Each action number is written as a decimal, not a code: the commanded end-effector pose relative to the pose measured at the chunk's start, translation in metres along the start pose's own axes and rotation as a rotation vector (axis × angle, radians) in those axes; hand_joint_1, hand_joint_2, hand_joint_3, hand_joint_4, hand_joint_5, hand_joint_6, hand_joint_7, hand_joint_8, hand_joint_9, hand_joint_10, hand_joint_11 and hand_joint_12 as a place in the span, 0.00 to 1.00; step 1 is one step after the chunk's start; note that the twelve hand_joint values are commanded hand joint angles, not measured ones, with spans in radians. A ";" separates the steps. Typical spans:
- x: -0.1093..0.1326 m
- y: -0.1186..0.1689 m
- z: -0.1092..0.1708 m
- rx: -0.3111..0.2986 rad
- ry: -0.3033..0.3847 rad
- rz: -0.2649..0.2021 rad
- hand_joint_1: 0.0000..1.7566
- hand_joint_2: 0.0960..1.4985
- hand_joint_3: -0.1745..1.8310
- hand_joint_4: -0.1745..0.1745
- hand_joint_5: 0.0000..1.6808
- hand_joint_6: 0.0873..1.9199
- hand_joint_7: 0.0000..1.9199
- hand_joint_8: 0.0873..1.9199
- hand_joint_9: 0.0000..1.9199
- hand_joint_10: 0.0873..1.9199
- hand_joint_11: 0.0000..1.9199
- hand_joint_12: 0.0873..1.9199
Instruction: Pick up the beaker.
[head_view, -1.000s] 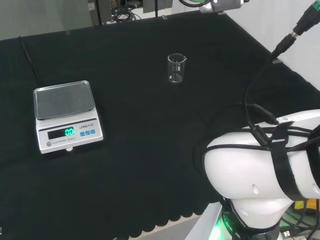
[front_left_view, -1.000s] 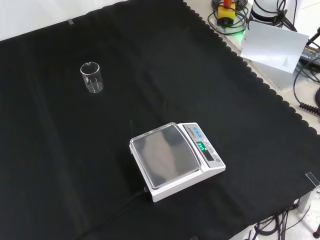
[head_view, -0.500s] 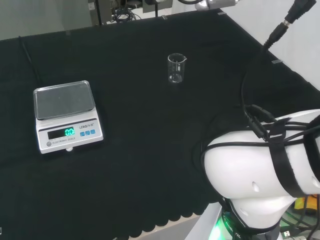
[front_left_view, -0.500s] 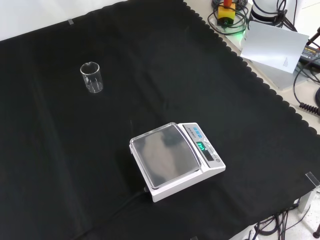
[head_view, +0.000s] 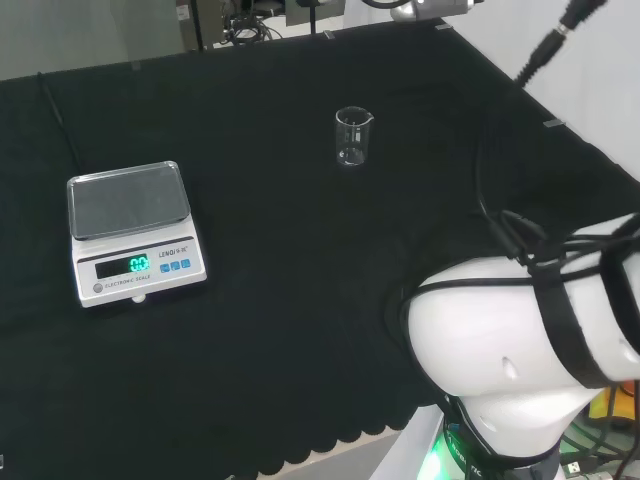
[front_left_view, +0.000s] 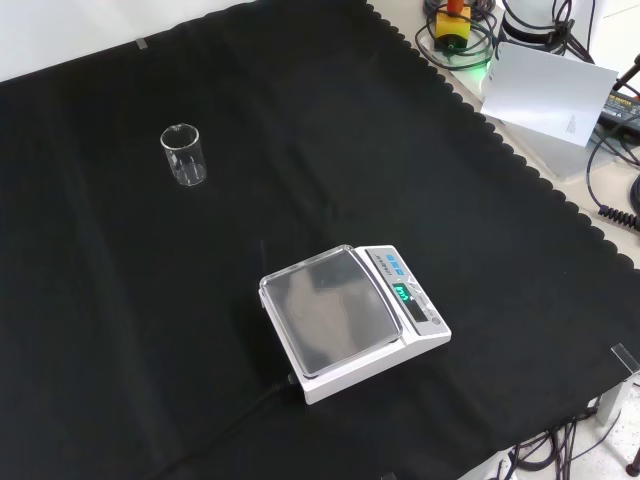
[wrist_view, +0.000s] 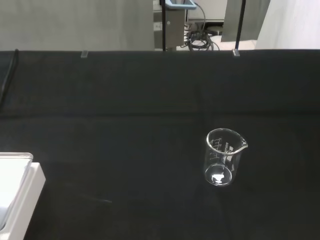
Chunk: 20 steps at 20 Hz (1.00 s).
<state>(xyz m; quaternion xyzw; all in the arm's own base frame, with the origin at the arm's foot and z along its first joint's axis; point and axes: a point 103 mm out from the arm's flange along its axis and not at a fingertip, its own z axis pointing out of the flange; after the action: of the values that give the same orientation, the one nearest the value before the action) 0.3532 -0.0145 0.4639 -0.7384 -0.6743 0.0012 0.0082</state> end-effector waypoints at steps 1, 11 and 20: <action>-0.025 0.107 0.073 0.096 0.031 0.023 0.25 0.42 0.20 0.51 0.00 0.00 0.00 0.28 0.08 0.41 0.00 0.79; -0.060 0.179 0.149 0.170 0.063 0.057 0.26 0.43 0.20 0.51 0.00 0.00 0.00 0.27 0.08 0.41 0.00 0.79; -0.090 0.230 0.228 0.225 0.073 0.112 0.26 0.43 0.18 0.51 0.00 0.00 0.00 0.22 0.06 0.41 0.00 0.77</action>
<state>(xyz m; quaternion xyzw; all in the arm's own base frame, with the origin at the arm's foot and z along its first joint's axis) 0.5054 -0.0748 0.3087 -0.7519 -0.6484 0.0643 0.1007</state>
